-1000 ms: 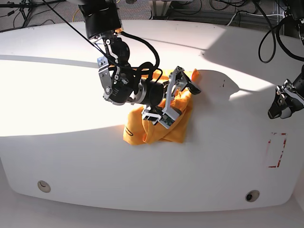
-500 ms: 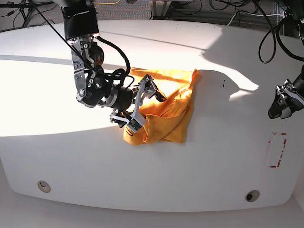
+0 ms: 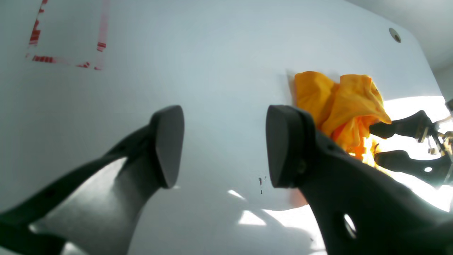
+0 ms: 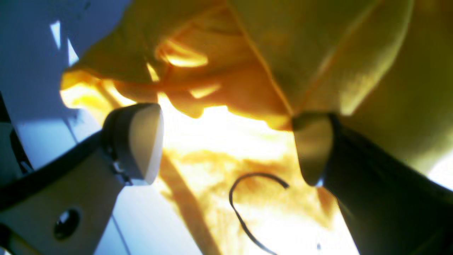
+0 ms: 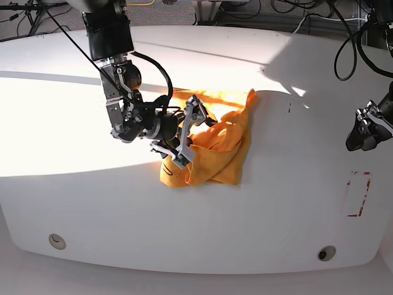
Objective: Fold the T-shirt properly
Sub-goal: 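Press and tuck the shirt's folded edge with the right gripper, then smooth the bundled shirt flat with the right gripper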
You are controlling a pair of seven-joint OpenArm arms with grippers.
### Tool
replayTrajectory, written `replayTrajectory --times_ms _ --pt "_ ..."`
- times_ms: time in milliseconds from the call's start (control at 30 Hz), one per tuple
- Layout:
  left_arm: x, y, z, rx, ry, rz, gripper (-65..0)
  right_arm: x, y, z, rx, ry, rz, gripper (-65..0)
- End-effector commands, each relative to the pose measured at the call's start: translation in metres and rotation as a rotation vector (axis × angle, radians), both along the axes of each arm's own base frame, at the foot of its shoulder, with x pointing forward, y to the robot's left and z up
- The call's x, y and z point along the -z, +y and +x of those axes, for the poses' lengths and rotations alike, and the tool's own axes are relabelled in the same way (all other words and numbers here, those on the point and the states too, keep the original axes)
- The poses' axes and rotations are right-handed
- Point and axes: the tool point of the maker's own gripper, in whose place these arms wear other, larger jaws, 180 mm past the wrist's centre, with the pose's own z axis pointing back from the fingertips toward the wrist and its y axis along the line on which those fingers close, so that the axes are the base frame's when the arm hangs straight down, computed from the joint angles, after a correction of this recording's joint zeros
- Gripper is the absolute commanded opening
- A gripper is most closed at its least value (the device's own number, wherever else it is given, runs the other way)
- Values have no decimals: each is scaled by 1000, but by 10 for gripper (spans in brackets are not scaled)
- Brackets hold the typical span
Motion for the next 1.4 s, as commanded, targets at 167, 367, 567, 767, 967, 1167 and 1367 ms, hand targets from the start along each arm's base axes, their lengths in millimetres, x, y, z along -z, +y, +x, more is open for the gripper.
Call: replayTrajectory --times_ms 167,367,567,767,967,1167,1367 --pt "-17 1 5 6 -53 7 -304 -66 71 48 -67 -130 166 -105" --pt "-16 -2 4 3 -59 -8 -304 -94 100 77 -74 -156 232 -105" --pt "-25 -11 5 31 -85 5 -304 -113 99 96 -71 -190 231 -105" --pt "-36 -30 1 84 -113 27 -304 -122 61 91 -70 -272 142 -105" --pt "-35 -69 -3 193 -109 27 -304 -108 23 72 -61 -303 50 -105" --pt "-29 -75 -5 211 -94 22 -304 -67 5 50 -45 -214 11 -105" --pt "-15 -72 -14 211 -52 78 -304 -46 16 36 -40 -152 57 -105"
